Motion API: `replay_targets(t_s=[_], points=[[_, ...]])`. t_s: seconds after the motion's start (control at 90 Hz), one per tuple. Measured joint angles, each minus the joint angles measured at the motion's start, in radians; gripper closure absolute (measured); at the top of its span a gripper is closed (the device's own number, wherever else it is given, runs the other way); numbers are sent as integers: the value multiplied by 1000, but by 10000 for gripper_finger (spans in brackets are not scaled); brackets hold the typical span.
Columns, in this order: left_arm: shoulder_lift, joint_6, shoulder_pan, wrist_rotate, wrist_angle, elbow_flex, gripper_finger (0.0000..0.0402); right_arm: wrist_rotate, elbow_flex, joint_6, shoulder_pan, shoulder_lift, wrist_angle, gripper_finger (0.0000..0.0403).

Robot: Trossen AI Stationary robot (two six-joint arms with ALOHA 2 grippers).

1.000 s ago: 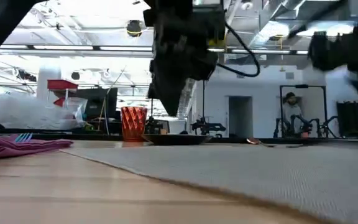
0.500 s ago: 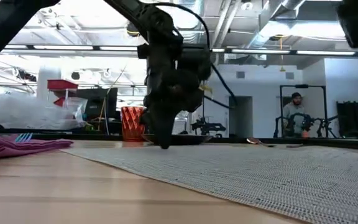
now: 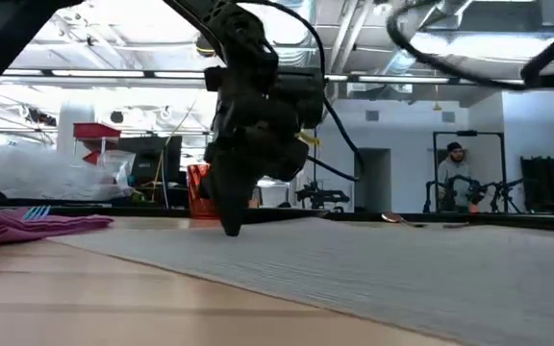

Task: Set table place
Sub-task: Prepare the gray placemat

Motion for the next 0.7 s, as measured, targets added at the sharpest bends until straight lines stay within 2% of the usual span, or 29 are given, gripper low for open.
replay_targets(t_s=[0.144,0.267,0.478,0.578,0.7], points=[[0,-13,-64,56,8,0,401,0,-41,-45,-76,-52,-64,403],[0,-23,-111,84,11,0,401,50,-53,-133,-156,-76,-140,403],[1,-43,-151,112,36,0,401,23,-64,-318,-301,-78,-158,403],[-1,-36,-152,105,26,0,401,30,-64,-329,-308,-77,-146,403],[-55,42,-127,-1,-25,0,401,53,-62,-291,-247,-77,-139,403]])
